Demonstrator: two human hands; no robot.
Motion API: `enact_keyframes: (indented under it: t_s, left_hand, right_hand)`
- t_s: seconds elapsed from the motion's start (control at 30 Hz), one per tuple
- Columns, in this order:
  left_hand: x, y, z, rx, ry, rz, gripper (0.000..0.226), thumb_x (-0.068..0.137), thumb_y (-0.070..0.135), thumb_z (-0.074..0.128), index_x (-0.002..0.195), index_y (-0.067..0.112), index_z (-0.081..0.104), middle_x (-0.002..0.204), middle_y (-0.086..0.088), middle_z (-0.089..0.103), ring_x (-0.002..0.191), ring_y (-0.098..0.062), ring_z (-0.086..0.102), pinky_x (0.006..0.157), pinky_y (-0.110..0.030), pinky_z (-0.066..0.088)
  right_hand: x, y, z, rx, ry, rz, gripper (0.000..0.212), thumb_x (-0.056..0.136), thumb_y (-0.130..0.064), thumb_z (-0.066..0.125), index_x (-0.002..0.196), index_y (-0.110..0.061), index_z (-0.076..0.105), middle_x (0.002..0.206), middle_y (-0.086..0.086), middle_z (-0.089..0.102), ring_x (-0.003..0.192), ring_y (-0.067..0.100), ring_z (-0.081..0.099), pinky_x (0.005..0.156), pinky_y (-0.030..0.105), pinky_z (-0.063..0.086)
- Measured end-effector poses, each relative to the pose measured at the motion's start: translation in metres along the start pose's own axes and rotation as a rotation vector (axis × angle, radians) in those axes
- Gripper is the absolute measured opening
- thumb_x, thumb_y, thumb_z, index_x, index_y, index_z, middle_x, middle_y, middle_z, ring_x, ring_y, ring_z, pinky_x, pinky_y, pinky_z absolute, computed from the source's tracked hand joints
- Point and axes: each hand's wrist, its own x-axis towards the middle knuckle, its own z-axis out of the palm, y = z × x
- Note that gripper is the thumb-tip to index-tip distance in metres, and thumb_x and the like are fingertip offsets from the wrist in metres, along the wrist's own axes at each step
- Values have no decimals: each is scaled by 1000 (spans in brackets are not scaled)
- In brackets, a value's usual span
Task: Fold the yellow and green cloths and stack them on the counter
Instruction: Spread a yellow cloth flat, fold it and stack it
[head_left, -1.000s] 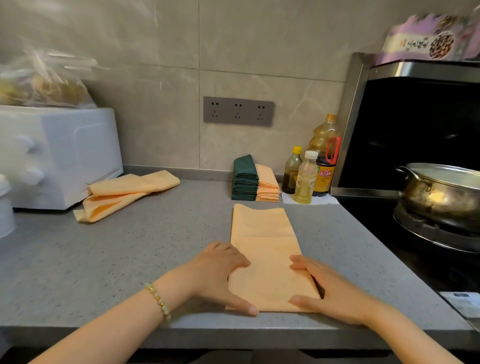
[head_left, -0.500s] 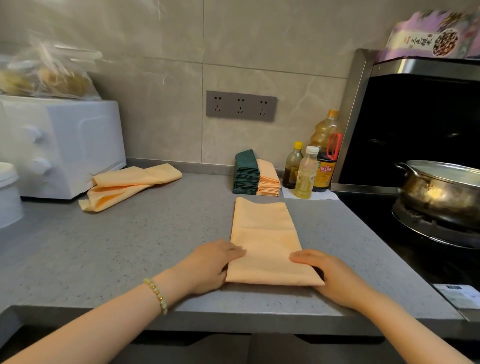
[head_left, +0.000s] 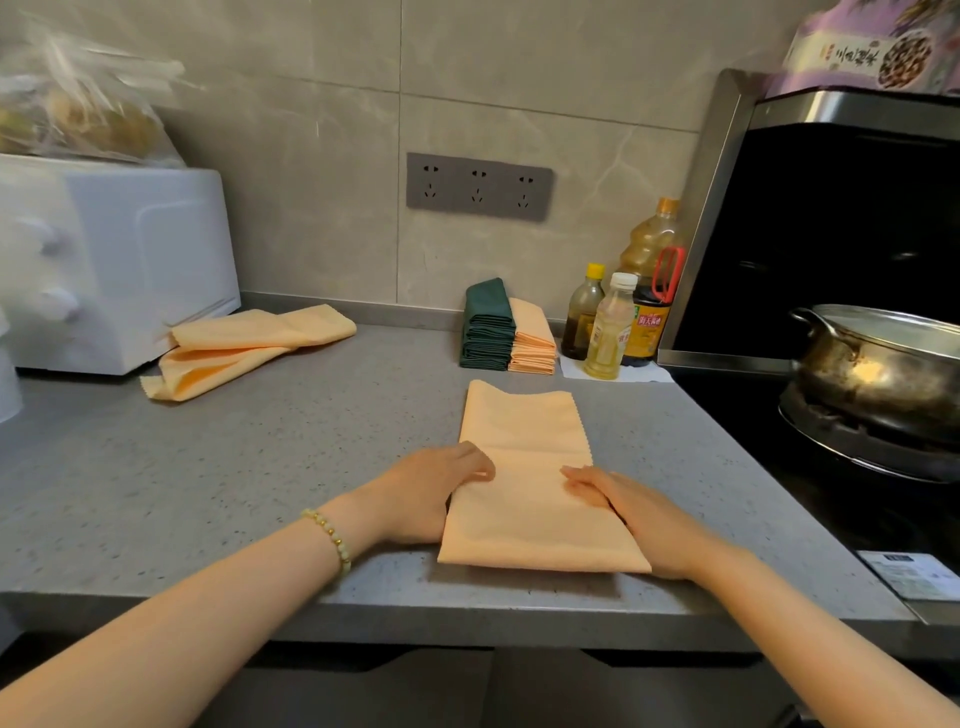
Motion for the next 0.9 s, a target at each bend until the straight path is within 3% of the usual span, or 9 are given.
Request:
enact_keyframes:
  t_s: [0.1, 0.27, 0.37, 0.43, 0.5, 0.6, 0.67, 0.77, 0.9]
  left_hand:
    - [-4, -1, 4, 4, -34, -39, 65, 90, 48, 54, 148, 34, 28, 146, 3, 39, 132, -17, 38, 110, -27, 28]
    - [-33, 10, 8, 8, 70, 13, 56, 93, 48, 50, 146, 39, 33, 133, 8, 49, 123, -11, 43, 96, -11, 23]
    - [-42, 15, 5, -63, 102, -17, 42, 94, 43, 49, 135, 44, 48, 115, 10, 57, 111, -11, 50, 87, -12, 29]
    - [-35, 22, -3, -119, 102, -81, 20, 93, 29, 52, 99, 39, 68, 87, 11, 57, 98, -19, 57, 69, -12, 30]
    - [-17, 21, -12, -197, 121, -239, 23, 90, 18, 51, 68, 24, 54, 70, 4, 51, 82, -28, 58, 57, -20, 30]
    - [8, 8, -13, -450, 221, -463, 40, 86, 46, 55, 65, 15, 43, 62, -4, 47, 59, -21, 44, 56, -27, 28]
    - [15, 2, -9, -511, 265, -513, 53, 87, 51, 57, 53, 17, 34, 51, 0, 34, 50, -16, 33, 50, -26, 22]
    - [14, -3, -4, -500, 288, -574, 44, 89, 42, 61, 57, 16, 48, 55, 0, 44, 55, -15, 42, 55, -26, 32]
    - [13, -3, -2, -451, 298, -614, 23, 90, 37, 61, 78, 18, 60, 76, 1, 60, 72, -13, 54, 65, -23, 40]
  right_hand:
    - [-4, 0, -1, -4, 13, -21, 55, 94, -42, 49, 143, -46, 24, 149, -25, 20, 138, 4, 24, 116, 28, 19]
    - [-26, -6, 7, -92, 20, -160, 55, 90, -48, 55, 135, -56, 24, 137, -44, 10, 125, -24, 10, 103, 2, 2]
    - [-27, -6, 7, 86, 25, -138, 48, 91, -28, 61, 125, -56, 40, 119, -59, 30, 119, -31, 24, 95, -6, 14]
    - [-18, -9, -1, 253, 52, -49, 36, 91, -18, 59, 114, -47, 59, 111, -43, 54, 115, -14, 47, 92, 1, 34]
    - [1, -18, -16, 379, 77, 73, 19, 92, -30, 53, 103, -42, 62, 108, -26, 63, 104, -5, 57, 88, 12, 45]
    - [36, -24, -31, 456, 120, 317, 25, 87, -57, 52, 96, -34, 58, 94, -10, 65, 80, 7, 61, 65, 20, 50]
    - [53, -21, -30, 422, 118, 457, 36, 87, -56, 53, 83, -21, 56, 79, -3, 62, 62, 12, 60, 48, 19, 46]
    - [63, -13, -18, 359, 137, 510, 41, 92, -44, 53, 65, -13, 47, 58, 1, 52, 44, 14, 51, 43, 20, 38]
    - [67, -11, -13, 314, 197, 526, 35, 92, -37, 54, 68, -13, 47, 53, 3, 47, 38, 14, 44, 43, 22, 34]
